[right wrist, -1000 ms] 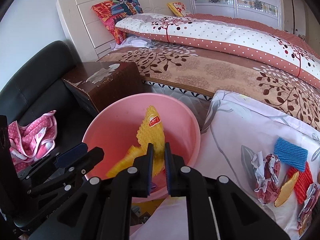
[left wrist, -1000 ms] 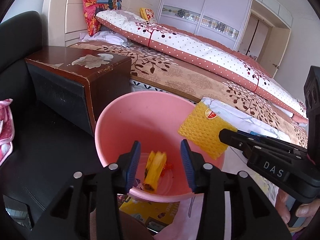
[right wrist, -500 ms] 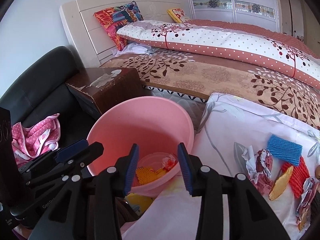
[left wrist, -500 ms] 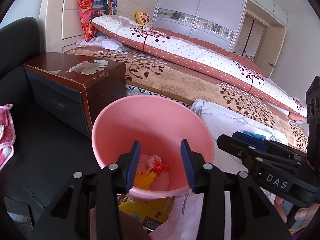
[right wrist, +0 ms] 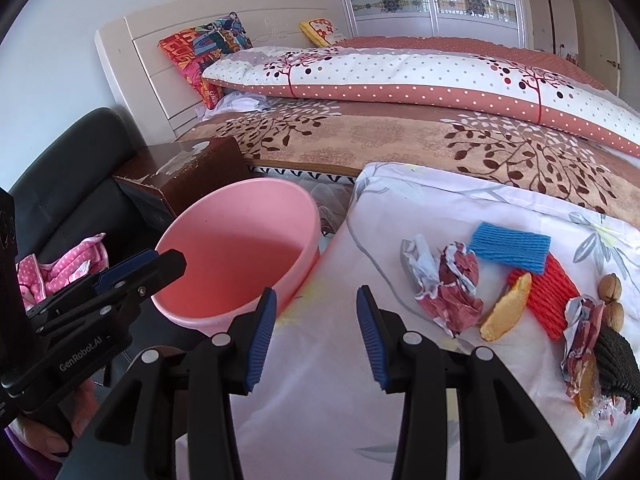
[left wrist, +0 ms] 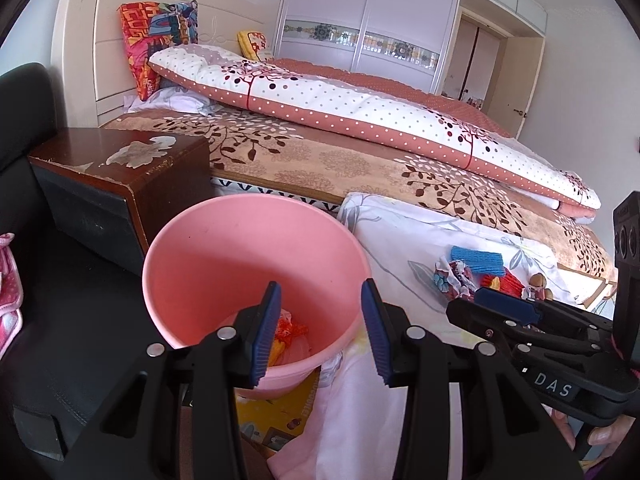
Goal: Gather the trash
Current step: 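Grasp the crumpled silver-red candy wrapper with the left tool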
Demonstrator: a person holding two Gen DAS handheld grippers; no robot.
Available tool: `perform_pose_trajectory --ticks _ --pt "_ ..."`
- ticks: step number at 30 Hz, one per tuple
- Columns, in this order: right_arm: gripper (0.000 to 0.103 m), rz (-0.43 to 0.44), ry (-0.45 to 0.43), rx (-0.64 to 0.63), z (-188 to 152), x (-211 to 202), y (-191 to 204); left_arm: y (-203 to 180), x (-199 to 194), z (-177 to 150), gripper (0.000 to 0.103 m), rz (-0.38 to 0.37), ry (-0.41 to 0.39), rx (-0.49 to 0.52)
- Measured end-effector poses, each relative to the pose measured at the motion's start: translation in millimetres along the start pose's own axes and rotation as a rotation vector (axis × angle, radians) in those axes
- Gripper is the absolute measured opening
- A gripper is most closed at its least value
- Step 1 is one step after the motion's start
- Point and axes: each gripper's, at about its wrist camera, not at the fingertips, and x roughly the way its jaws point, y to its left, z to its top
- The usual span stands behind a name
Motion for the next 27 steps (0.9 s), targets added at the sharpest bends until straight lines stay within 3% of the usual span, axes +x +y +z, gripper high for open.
perform_pose_trajectory --ticks 15,27 --pt "0.041 -0.139 -0.037 0.143 -21 -40 -93 -50 9 -4 0.042 -0.089 0.038 0.088" --pt "0.041 -0.205 -0.047 0.272 -31 -57 -163 -116 75 -7 0.042 -0.224 0.209 0.081"
